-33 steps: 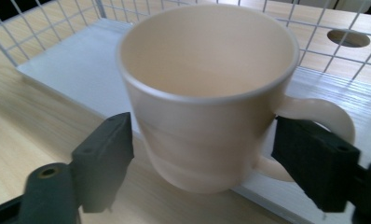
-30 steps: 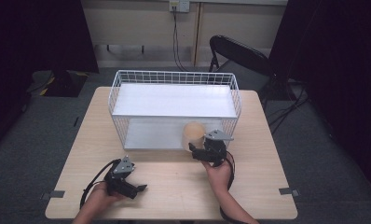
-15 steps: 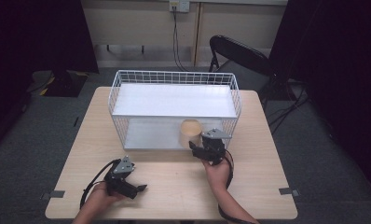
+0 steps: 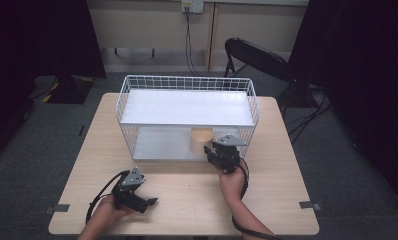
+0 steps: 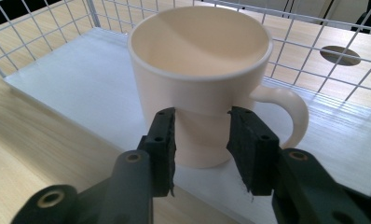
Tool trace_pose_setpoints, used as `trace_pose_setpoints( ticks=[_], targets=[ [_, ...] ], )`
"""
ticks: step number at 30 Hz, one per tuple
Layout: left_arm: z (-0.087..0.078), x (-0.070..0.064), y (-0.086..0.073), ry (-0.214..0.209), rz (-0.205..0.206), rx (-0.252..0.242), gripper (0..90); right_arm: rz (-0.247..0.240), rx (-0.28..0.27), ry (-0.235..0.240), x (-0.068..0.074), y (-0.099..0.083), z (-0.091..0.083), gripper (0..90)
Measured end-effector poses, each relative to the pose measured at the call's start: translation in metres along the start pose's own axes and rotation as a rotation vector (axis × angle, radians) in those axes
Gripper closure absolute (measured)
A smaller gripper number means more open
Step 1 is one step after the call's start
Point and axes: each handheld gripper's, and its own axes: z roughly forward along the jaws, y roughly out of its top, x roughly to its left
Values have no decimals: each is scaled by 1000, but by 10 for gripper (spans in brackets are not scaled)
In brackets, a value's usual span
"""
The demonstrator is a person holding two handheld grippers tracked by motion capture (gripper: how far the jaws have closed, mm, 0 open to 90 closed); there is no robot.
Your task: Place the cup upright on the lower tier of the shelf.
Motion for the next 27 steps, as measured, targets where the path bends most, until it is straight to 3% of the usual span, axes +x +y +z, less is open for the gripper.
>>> trace_pose_setpoints(
  ticks=[4,7,14,27],
  targets=[
    [0,0,0,0,-1,0,20,-20,15,-12,1,1,5,649],
    [0,0,0,0,-1,0,20,-15,13,-11,1,1,6,590],
    [0,0,0,0,-1,-1,21,17,5,45,1,0,0,323],
    [0,0,0,0,0,-1,21,53,9,92,-13,-1,-22,152]
  ],
)
